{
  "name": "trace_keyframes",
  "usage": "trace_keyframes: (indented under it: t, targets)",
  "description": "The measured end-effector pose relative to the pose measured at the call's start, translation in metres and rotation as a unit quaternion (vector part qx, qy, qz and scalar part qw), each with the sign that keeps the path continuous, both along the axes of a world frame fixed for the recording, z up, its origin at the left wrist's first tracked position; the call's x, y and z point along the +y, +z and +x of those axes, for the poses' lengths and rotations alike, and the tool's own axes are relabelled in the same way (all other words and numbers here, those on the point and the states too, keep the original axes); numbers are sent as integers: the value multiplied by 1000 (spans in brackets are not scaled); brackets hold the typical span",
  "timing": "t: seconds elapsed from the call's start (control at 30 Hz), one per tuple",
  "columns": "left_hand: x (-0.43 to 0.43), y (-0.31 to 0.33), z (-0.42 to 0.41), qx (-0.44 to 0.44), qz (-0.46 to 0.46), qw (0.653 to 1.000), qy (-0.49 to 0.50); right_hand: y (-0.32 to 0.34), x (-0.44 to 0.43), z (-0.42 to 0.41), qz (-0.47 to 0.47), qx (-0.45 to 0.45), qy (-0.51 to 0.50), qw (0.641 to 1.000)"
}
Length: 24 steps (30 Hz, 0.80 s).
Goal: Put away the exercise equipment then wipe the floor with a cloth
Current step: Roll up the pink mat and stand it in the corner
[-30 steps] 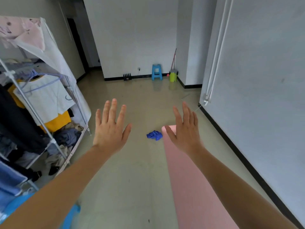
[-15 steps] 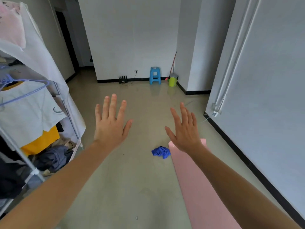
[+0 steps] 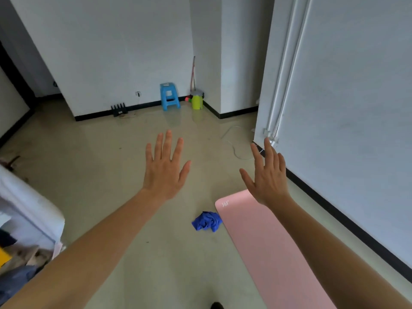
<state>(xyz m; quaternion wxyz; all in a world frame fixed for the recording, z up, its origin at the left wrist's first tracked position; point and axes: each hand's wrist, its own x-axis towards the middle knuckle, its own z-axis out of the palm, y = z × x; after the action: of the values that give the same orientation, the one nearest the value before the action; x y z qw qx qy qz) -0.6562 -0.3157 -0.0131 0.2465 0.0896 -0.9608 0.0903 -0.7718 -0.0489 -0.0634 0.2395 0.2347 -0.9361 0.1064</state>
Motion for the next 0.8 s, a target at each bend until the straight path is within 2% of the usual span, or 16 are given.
trace_keyframes:
  t: [0.27, 0.5, 0.63, 0.8]
  targets:
    - [-82, -14, -176, -39, 4, 999, -12, -11, -87, -175, -8, -54, -29, 998]
    - [-178, -33, -281, -60, 26, 998, -6, -31, -168, -271, 34, -88, -17, 995]
    - [-221, -62, -357, -100, 31, 994, -43, -56, -199, -322, 45, -111, -63, 991]
    - [-246, -88, -467, -166, 39, 978, -118, -82, -216, -373, 43, -151, -169, 973]
